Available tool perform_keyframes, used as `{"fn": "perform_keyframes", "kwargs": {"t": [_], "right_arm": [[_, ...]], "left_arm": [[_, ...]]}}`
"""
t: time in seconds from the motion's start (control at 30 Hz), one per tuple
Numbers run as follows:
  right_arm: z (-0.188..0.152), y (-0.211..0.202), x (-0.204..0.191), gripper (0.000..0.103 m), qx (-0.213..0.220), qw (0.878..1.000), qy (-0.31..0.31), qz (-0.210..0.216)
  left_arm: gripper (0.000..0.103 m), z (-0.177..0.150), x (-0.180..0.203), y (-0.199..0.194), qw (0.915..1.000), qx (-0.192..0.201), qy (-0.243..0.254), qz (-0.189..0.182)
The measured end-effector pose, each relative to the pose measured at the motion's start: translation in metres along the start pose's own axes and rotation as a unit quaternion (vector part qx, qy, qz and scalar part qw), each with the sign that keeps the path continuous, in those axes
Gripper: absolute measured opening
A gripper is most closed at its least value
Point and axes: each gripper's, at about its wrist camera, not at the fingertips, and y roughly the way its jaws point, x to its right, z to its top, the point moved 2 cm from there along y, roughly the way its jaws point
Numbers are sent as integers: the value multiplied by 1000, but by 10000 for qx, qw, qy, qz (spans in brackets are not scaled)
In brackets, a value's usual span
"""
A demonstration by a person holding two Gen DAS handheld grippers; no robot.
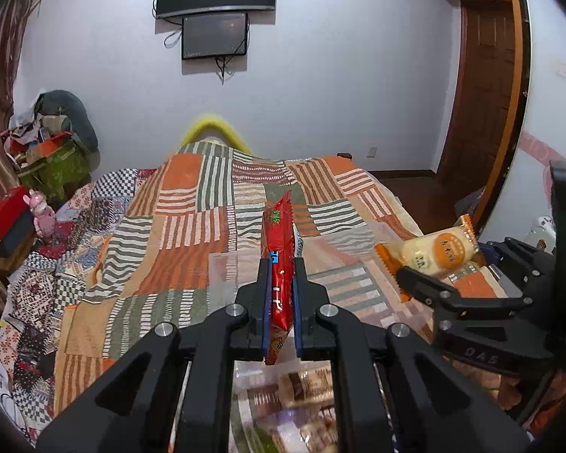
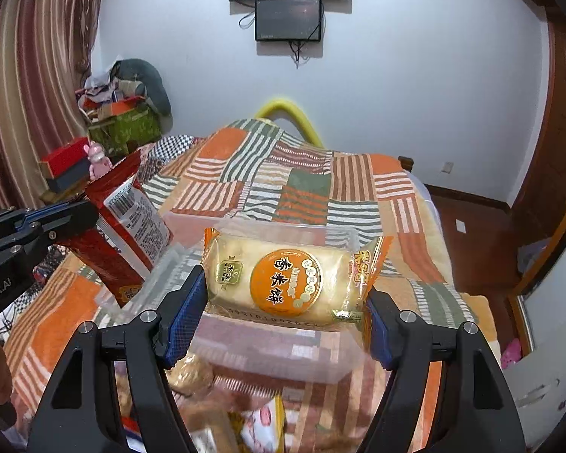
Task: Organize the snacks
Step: 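Lift both snacks into the clear plastic box and open both grippers, then grasp the clear bag of orange pastries with the left gripper while the right grasps the white-and-blue bag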
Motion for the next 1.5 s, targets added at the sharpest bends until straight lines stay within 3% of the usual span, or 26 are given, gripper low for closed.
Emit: {"fn": "perform_keyframes", "kwargs": {"t": [0.3,0.57,0.87,1.07,1.23,1.5], "right_arm": [[1,36,0,71,-530,9984,-186,-2],[-1,45,-5,73,-744,9969,-232,107],[4,28,-10,76,-595,9973,-439,37],[7,-2,-14,77,-338,9983,-476,83],[3,-31,-15,77,-159,9990,-367,174],[-17,-66,-19,82,-28,9995,-184,258]], "left_arm": [[8,7,2,41,9997,-235,65,9],[9,-2,2,73,9978,-667,18,-22],[14,-3,7,54,9974,-677,-3,-262],[27,1,10,18,9978,-548,60,-367],[53,-7,10,-22,9987,-380,136,-316],[75,-39,9,-72,9980,-408,471,-66]]}}
